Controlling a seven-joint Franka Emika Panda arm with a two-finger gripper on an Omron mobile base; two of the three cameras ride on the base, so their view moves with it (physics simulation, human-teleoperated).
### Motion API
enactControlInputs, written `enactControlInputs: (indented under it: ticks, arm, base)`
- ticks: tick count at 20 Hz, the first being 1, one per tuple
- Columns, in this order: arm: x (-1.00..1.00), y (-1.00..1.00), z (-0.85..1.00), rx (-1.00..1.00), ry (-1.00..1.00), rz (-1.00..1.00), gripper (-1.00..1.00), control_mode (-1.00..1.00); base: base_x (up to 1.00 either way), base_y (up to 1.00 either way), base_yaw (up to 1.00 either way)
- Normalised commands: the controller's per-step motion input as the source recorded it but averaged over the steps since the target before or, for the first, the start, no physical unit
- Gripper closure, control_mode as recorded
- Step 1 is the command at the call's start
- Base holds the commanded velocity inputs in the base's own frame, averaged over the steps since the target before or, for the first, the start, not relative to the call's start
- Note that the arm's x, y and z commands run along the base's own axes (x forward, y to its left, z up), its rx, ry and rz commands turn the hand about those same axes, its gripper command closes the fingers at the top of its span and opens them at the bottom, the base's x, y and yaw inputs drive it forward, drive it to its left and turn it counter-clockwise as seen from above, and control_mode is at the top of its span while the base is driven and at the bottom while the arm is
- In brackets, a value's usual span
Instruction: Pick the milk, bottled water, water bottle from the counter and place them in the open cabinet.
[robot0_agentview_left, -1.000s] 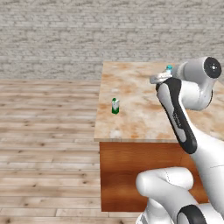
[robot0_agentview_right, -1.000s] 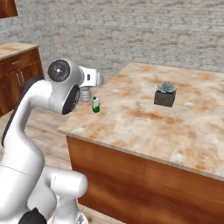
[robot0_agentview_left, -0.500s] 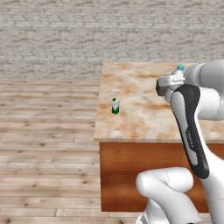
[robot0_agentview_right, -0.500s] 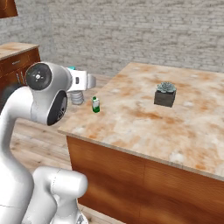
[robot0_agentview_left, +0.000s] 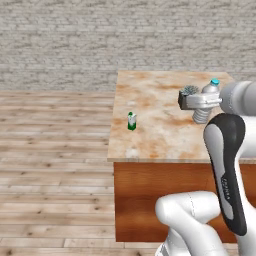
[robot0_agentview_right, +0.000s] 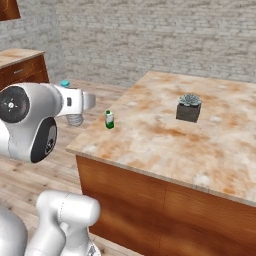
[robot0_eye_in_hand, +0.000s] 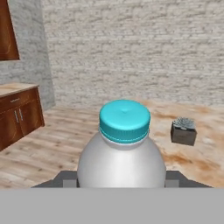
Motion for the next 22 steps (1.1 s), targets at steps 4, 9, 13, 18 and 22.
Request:
enactControlInputs:
  ticks: [4, 9, 13, 18, 22]
  arm:
    - [-0.42, 0.09, 0.14, 0.0, -0.01, -0.01, 1.0, -1.0]
    - [-0.24, 0.02, 0.08, 0.0, 0.0, -0.01, 1.0, -1.0]
    - [-0.19, 0.03, 0.0, 0.0, 0.0, 0.0, 1.0, -1.0]
    - [-0.05, 0.0, 0.0, 0.0, 0.0, 0.0, 1.0, -1.0]
    - [0.0, 0.02, 0.0, 0.0, 0.0, 0.0, 1.0, -1.0]
  base:
    - [0.0, 0.0, 0.0]
    - [0.0, 0.0, 0.0]
    - [0.0, 0.0, 0.0]
    - [0.0, 0.0, 0.0]
    - [0.0, 0.0, 0.0]
